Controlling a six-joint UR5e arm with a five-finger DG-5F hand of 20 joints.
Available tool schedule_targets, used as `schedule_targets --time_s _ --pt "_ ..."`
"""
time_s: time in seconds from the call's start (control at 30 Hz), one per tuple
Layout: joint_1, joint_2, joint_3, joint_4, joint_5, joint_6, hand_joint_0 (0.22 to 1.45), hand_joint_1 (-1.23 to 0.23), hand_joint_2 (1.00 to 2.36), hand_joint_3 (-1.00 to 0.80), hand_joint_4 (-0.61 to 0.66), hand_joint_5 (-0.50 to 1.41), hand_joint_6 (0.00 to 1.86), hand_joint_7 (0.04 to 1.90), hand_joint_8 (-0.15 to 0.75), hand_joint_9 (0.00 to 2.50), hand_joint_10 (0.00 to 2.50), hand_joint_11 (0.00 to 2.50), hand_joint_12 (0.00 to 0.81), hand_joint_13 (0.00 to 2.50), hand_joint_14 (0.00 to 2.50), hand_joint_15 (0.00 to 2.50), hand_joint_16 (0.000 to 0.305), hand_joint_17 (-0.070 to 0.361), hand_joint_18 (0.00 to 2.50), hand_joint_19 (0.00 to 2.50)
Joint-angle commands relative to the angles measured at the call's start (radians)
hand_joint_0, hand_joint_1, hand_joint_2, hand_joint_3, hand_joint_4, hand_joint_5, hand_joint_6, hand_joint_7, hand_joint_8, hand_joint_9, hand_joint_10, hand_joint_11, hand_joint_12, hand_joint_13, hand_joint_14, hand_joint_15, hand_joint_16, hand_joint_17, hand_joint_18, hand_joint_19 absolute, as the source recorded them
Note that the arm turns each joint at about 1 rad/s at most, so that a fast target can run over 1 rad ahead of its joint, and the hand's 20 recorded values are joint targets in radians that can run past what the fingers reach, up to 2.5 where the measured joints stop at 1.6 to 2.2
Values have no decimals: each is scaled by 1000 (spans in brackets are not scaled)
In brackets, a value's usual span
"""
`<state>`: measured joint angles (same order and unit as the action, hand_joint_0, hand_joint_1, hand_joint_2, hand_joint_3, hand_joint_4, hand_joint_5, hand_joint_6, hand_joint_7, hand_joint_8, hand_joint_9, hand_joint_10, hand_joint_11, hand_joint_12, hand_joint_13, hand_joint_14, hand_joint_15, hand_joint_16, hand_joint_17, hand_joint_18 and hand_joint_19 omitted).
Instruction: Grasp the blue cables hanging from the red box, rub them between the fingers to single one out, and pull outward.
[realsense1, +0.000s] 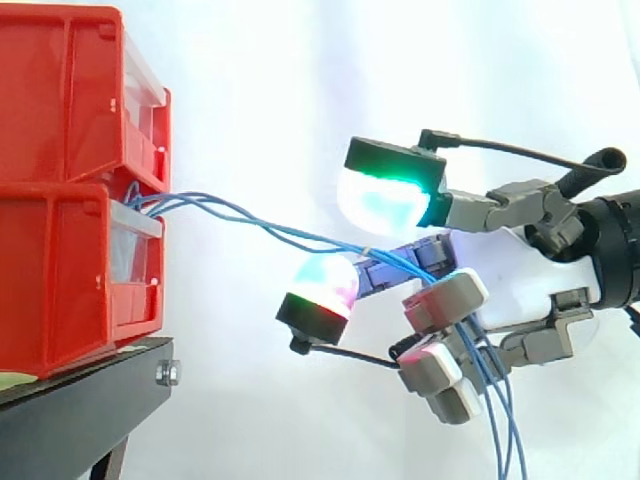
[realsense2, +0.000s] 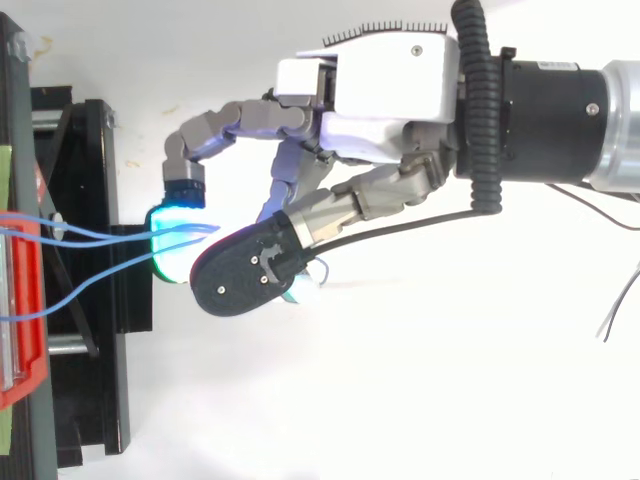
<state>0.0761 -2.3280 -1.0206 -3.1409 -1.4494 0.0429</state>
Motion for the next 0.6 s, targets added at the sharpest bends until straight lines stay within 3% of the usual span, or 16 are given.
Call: schedule_targets --time_s 0.0,0.33,0.57 --pt "-6 7 2 -22 0 0 578 -661 1001 -481 41 -96 591 1131 275 1351 26 1017 368 1117 29 801 51 116 884 887" --pt "-16 22 5 -126 -5 3 593 -667 1003 -447 36 -95 619 1101 276 1360 27 1024 362 1124 29 798 51 114 892 890" --pt "-15 48 7 -157 0 2 615 -699 1009 -366 7 -112 709 993 274 1378 27 1052 358 1139 29 808 51 114 902 890"
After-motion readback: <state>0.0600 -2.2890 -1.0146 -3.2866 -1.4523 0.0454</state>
